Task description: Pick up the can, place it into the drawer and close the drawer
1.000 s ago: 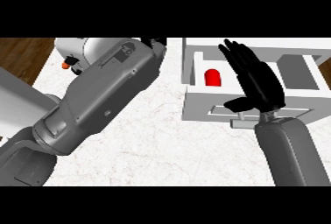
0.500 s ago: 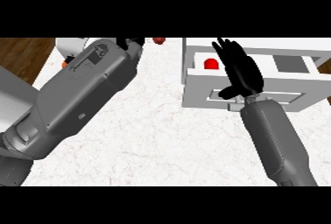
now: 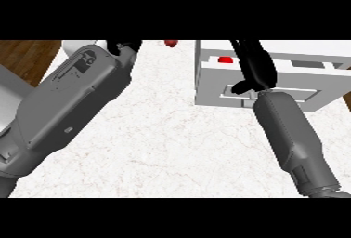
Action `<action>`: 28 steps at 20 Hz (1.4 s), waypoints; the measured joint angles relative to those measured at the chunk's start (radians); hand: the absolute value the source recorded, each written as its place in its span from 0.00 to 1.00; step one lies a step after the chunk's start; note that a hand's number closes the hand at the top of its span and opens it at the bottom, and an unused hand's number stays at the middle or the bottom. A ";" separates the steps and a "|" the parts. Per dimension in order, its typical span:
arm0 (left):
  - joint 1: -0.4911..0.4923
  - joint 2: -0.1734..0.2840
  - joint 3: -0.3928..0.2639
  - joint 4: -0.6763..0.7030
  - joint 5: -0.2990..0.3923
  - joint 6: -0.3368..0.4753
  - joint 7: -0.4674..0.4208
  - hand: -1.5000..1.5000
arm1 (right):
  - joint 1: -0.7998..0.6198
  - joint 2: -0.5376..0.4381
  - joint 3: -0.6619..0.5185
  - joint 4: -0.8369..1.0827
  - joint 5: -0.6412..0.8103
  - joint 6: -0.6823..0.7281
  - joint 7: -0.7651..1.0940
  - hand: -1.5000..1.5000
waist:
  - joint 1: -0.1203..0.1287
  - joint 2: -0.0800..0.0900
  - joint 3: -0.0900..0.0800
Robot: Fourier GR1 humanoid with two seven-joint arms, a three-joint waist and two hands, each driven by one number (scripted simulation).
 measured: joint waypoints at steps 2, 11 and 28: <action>0.011 0.012 0.006 -0.010 -0.005 -0.010 0.003 0.00 | -0.037 -0.007 -0.017 0.058 0.005 -0.035 -0.001 0.00 | 0.003 0.005 0.001; 0.038 0.050 0.011 -0.084 -0.032 -0.013 0.042 0.00 | -0.177 -0.024 -0.079 0.275 0.018 -0.172 0.019 0.00 | 0.026 0.025 0.013; 0.076 0.111 0.022 -0.204 -0.059 -0.021 0.107 0.00 | -0.348 -0.051 -0.146 0.474 -0.012 -0.103 -0.041 0.00 | 0.055 0.052 0.024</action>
